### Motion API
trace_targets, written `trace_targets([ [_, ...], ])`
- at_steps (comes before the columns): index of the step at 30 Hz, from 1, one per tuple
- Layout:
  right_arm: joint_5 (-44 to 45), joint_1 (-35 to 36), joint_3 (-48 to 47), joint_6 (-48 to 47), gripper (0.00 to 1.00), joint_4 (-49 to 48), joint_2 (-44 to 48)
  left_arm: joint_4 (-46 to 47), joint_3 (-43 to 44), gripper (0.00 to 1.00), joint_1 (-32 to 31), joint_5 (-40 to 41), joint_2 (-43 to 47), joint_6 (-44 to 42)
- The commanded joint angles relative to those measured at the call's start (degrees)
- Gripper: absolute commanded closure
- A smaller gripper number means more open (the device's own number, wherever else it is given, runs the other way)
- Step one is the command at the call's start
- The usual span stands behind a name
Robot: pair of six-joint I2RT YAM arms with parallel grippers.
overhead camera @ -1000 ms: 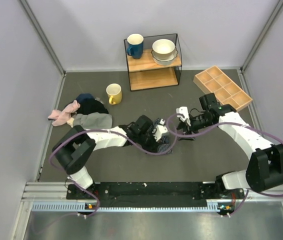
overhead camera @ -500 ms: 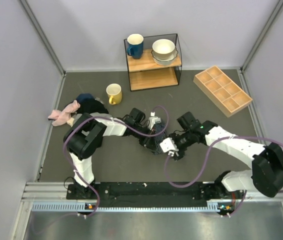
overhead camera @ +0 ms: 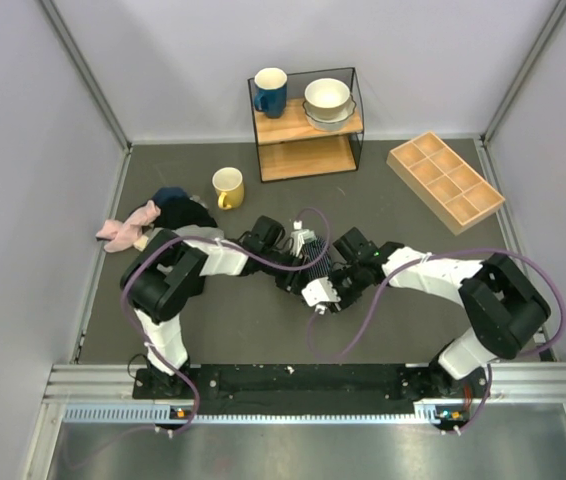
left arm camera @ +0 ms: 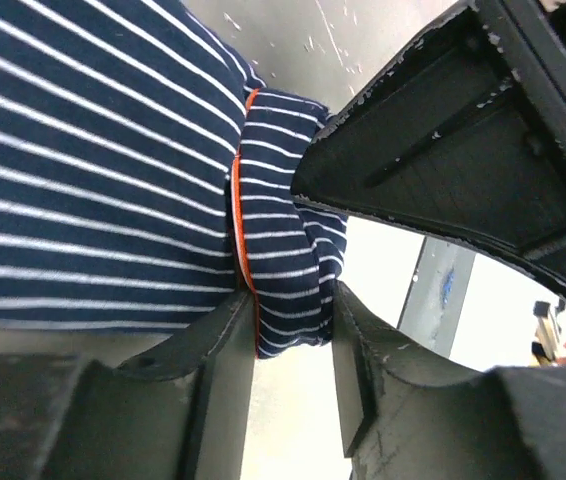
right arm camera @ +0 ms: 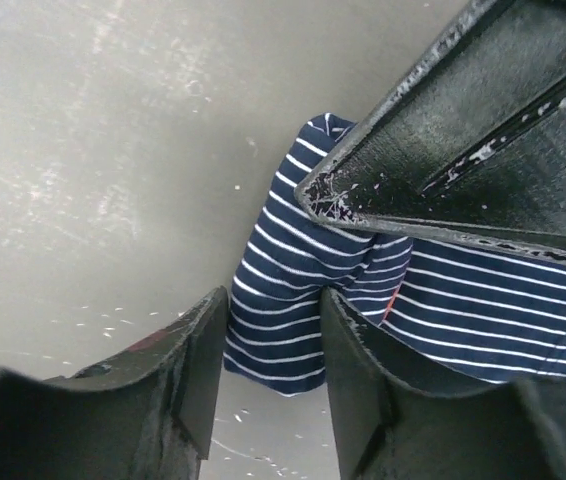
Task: Roll the underwear
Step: Roll the underwear to the center of the board.
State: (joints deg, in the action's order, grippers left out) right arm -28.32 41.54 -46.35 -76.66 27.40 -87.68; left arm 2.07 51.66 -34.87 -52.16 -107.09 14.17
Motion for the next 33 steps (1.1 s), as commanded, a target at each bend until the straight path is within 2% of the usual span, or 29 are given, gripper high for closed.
trace_targets([
  [1,4.06,0.65,-1.46,2.66,0.6,-0.59,-3.2,9.26,-4.71,0.49,2.44,10.5,6.96,1.73],
  [5,3.71,0.47,-2.69,4.67,0.73,0.46,-4.25,14.7,-12.34,0.45,3.49,16.29,16.28,1.38],
  [8,1.69,-0.05,-4.79,6.17,0.77,3.27,-4.96,19.8,-20.76,0.44,3.67,21.74,25.15,0.24],
  [13,-5.59,-2.25,-9.89,6.0,0.78,13.1,-6.01,38.52,-35.11,0.44,1.4,23.85,38.08,-0.55],
  [14,-6.57,-2.86,-12.08,5.48,0.78,17.82,-7.32,40.28,-38.44,0.44,0.17,24.82,39.49,-1.16],
  [17,-9.47,-3.48,-15.95,4.77,0.78,23.65,-10.3,45.82,-43.11,0.43,-7.38,28.86,43.1,-5.28],
  [18,-9.83,-3.48,-16.84,4.86,0.78,26.97,-11.36,46.7,-43.92,0.43,-11.84,31.83,44.23,-6.52],
  [22,-12.63,-4.8,-20.88,4.59,0.79,33.76,-16.2,51.8,-47.79,0.42,-20.31,36.95,46.09,-13.45],
  [24,-12.99,-5.41,-22.29,4.59,0.79,35.61,-18.57,51.82,-47.97,0.41,-23.2,38.09,46.53,-15.91],
  [28,-13.08,-7.26,-23.44,5.82,0.79,36.85,-21.04,46.46,-44.2,0.41,-27.17,39.15,44.17,-27.49],
  [33,-12.73,-8.93,-25.02,7.49,0.77,36.76,-22.97,32.86,-33.48,0.39,-29.28,41.7,36.44,-37.54],
])
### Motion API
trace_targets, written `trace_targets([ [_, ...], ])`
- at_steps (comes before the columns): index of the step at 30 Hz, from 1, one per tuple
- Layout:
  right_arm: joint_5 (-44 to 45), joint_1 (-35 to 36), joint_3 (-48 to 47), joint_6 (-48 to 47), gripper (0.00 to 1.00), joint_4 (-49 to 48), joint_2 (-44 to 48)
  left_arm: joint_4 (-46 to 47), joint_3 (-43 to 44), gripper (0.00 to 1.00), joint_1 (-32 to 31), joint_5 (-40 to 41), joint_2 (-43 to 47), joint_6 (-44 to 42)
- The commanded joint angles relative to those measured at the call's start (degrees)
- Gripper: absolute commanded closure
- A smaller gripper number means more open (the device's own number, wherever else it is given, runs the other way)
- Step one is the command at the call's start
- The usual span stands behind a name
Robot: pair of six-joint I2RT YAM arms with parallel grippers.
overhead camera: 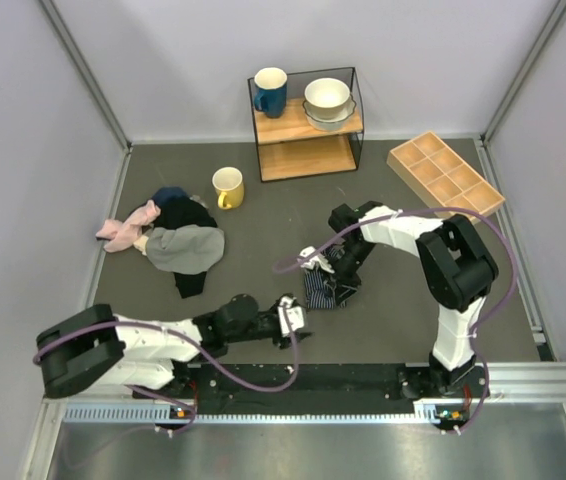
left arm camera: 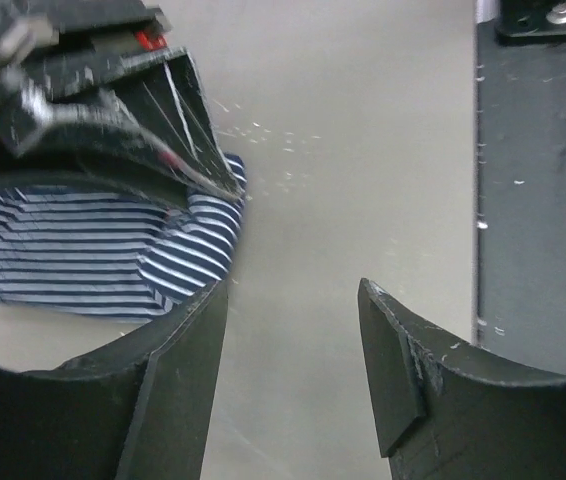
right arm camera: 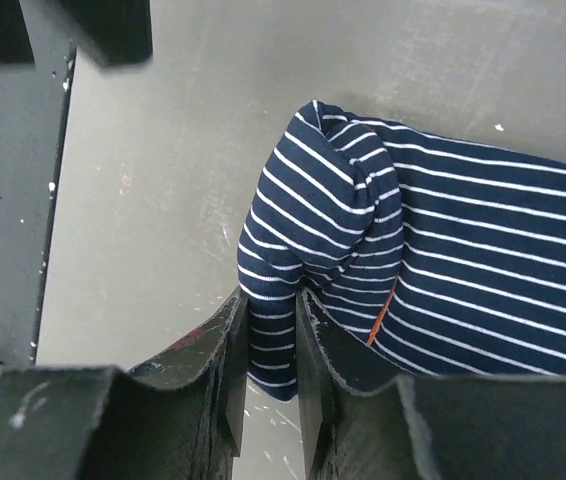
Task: Roll the underwear
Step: Roll the underwear to the center of the board.
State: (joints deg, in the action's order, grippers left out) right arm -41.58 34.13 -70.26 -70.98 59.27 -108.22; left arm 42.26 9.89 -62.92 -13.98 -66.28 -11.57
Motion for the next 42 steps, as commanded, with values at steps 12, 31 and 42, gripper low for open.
trace_targets([
  [12,0.71,-2.4,-2.51,2.69,0.76,4.9,-3.57,-23.09,24.38,0.37,-2.56,11.33,-20.19,-26.3],
  [31,-2.8,-7.84,-2.25,3.22,0.6,3.75,0.73,-41.97,35.97,1.0,-2.21,14.25,-29.26,-21.48],
  [42,-4.38,-16.45,2.05,5.5,0.48,-3.8,14.77,-61.06,50.31,1.0,11.49,-13.25,-36.1,-7.96],
])
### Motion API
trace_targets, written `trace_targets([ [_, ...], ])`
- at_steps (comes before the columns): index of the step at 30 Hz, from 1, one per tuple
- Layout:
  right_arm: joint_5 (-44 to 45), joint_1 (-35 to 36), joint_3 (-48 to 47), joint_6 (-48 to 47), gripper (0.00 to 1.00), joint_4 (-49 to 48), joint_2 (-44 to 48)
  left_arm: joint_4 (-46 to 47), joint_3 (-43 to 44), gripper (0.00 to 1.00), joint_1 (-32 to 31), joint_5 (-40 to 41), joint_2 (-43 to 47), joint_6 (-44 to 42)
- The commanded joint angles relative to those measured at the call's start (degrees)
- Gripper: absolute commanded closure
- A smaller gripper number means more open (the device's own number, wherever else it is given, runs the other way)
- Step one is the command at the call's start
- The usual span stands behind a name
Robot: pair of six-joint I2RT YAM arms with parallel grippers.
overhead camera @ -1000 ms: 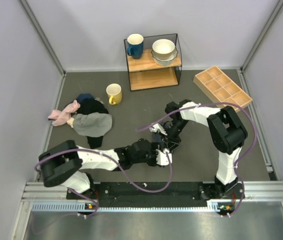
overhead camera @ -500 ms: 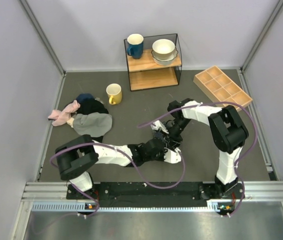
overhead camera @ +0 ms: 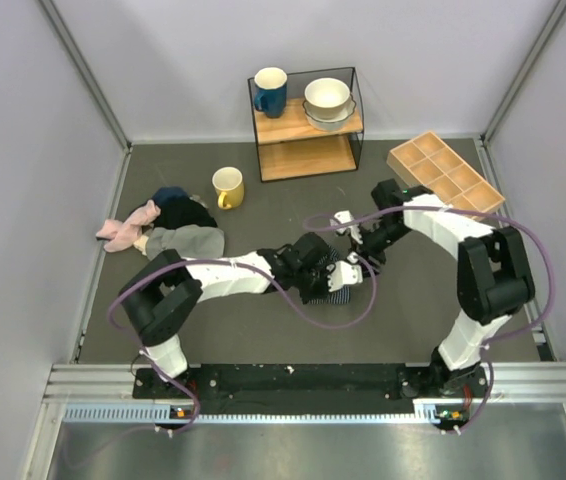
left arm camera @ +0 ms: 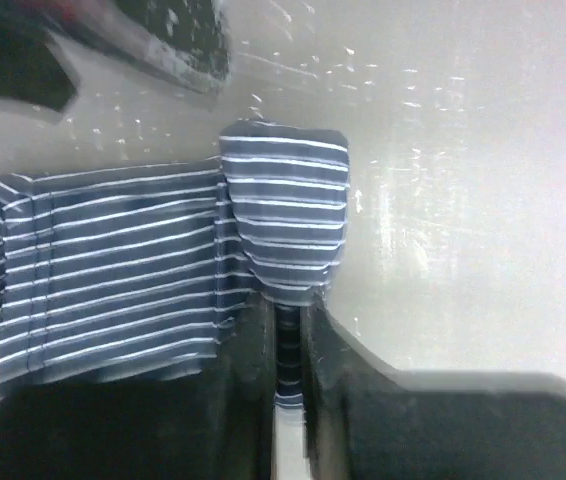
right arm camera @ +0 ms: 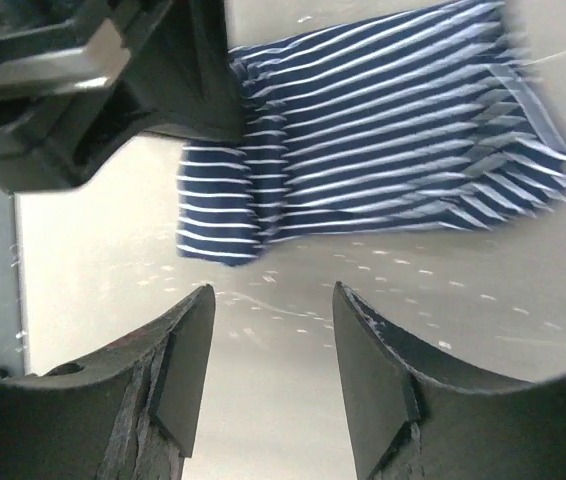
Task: Roll the underwear
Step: Roll the underwear to the center of the board.
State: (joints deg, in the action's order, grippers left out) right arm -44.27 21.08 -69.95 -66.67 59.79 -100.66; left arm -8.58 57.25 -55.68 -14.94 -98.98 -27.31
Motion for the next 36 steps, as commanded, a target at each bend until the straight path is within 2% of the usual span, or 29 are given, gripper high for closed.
trace_targets([
  [1,-1.78,-4.11,3.06,1.89,0.47,-6.68,8.71,-10.32,3.21,1.0,6.0,-14.66,-4.72,8.76],
  [7,-3.18,-6.84,10.0,-0.1,0.46,-13.29,19.34,-12.33,6.99,1.0,12.69,-25.55,-11.66,15.18],
  [15,-9.86,-6.41,16.94,-8.11,0.39,-13.47,26.3,-12.86,10.06,1.0,17.62,-29.62,-18.61,21.42],
  [18,-9.26,-1.85,19.93,-12.4,0.36,-13.73,28.06,-14.44,12.69,1.0,18.06,-30.32,-20.63,22.3],
  [20,-5.94,3.58,21.52,-12.87,0.35,-15.65,28.76,-15.41,14.63,0.97,18.33,-31.46,-21.69,23.26],
  [25,6.2,13.18,24.95,-8.48,0.34,-27.87,26.32,-17.0,17.45,0.9,19.12,-32.08,-24.33,25.99],
  [29,15.15,16.18,25.39,-7.24,0.34,-32.8,22.18,-16.82,17.81,0.82,19.38,-31.56,-24.16,27.04],
  [34,19.12,17.24,26.62,-6.98,0.36,-35.44,17.27,-13.66,16.84,0.73,20.0,-32.08,-22.23,30.11],
  [36,20.27,17.41,26.45,-6.89,0.39,-35.53,15.77,-10.25,15.88,0.67,20.52,-32.52,-20.21,31.61],
])
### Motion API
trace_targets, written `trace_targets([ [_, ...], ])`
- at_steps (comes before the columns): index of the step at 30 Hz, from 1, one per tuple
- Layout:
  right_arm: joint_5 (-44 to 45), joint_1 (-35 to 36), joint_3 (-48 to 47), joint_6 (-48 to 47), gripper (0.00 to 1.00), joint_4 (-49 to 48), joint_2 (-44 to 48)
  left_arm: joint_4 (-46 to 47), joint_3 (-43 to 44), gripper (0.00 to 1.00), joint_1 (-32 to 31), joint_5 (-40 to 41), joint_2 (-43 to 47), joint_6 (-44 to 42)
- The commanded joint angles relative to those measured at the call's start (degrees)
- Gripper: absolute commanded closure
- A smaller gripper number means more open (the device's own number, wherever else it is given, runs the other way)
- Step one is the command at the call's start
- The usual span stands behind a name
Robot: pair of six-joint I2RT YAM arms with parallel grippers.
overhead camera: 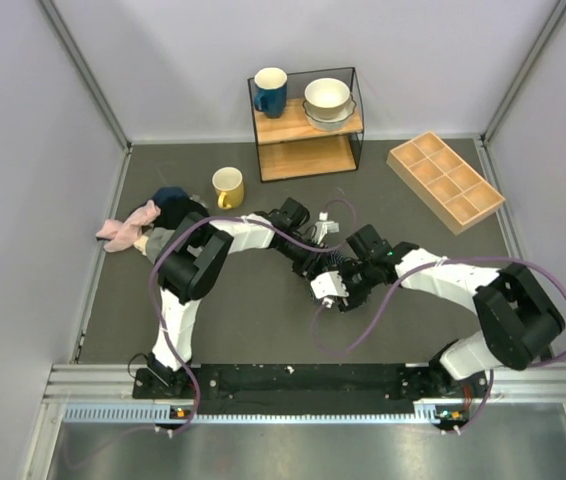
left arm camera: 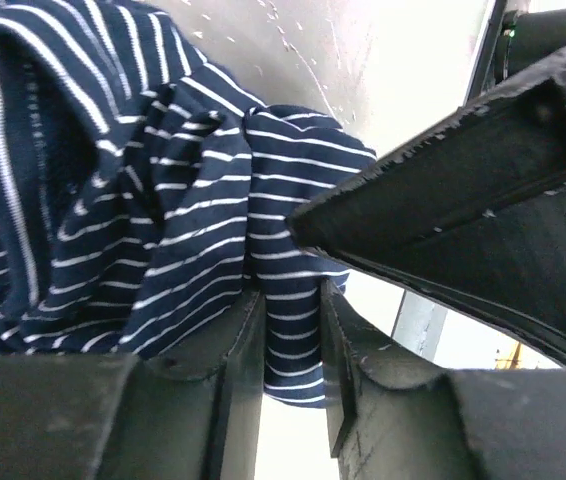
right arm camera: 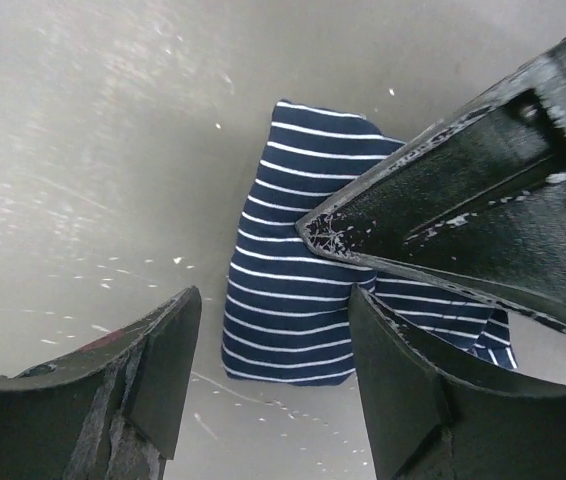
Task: Roll the underwear
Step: Roll the underwear to the center of the board.
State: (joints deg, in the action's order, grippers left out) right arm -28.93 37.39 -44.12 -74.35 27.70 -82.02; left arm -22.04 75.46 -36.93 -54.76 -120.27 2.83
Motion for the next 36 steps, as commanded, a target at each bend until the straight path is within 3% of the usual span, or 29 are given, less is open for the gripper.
trace_targets([
  [1,5.89,1.02,0.44,1.13,0.41,-3.62,-4.02,4.71,-3.03,0.66,2.03,6.69,2.05,3.04],
  [8,6.08,1.11,-0.35,2.36,0.66,-2.22,-5.87,19.21,-14.17,0.45,5.63,6.59,16.08,10.08],
  [9,5.9,1.11,-0.62,2.45,0.69,-1.17,-6.05,21.14,-15.94,0.37,7.12,6.86,17.86,10.79],
  [10,5.03,1.11,-0.88,2.63,0.71,-0.55,-6.14,26.73,-20.4,0.02,7.92,7.04,19.79,12.1],
  [14,0.37,0.5,-4.38,3.59,0.77,5.59,-6.4,41.33,-33.78,0.01,10.91,9.67,33.47,14.49],
  [16,-3.48,-0.47,-6.67,3.94,0.77,11.91,-8.15,44.35,-39.74,0.01,11.26,13.36,38.15,13.7],
  [19,-7.27,-1.44,-10.98,4.21,0.77,19.37,-10.95,53.14,-45.99,0.01,13.54,15.91,43.88,21.21],
  [24,-12.46,-3.54,-18.01,5.7,0.79,28.62,-16.23,66.12,-48.57,0.01,20.91,2.94,42.23,27.93],
  [25,-13.51,-4.42,-18.89,5.7,0.79,30.03,-18.24,67.73,-48.39,0.01,21.11,-1.36,41.44,28.98],
  [29,-14.75,-6.88,-22.41,5.71,0.79,35.92,-23.08,76.61,-52.42,0.02,18.4,-3.42,44.66,27.06],
  [31,-14.84,-7.85,-22.94,6.05,0.78,36.63,-24.59,71.49,-54.53,0.02,16.11,-2.29,48.79,19.11],
  [32,-14.93,-8.64,-23.64,6.23,0.78,36.98,-25.99,66.48,-54.54,0.01,12.62,1.9,54.03,14.88],
  [33,-14.93,-8.99,-23.99,6.49,0.77,37.59,-26.7,60.77,-54.11,0.01,10.23,4.81,56.7,4.48],
  [35,-14.84,-9.52,-25.31,7.54,0.76,38.3,-27.93,47.07,-52.26,0.01,3.31,11.93,62.23,-2.45],
  [36,-14.75,-9.7,-25.66,7.64,0.76,38.82,-29.15,44.57,-51.82,0.01,1.96,16.05,63.04,-6.66],
])
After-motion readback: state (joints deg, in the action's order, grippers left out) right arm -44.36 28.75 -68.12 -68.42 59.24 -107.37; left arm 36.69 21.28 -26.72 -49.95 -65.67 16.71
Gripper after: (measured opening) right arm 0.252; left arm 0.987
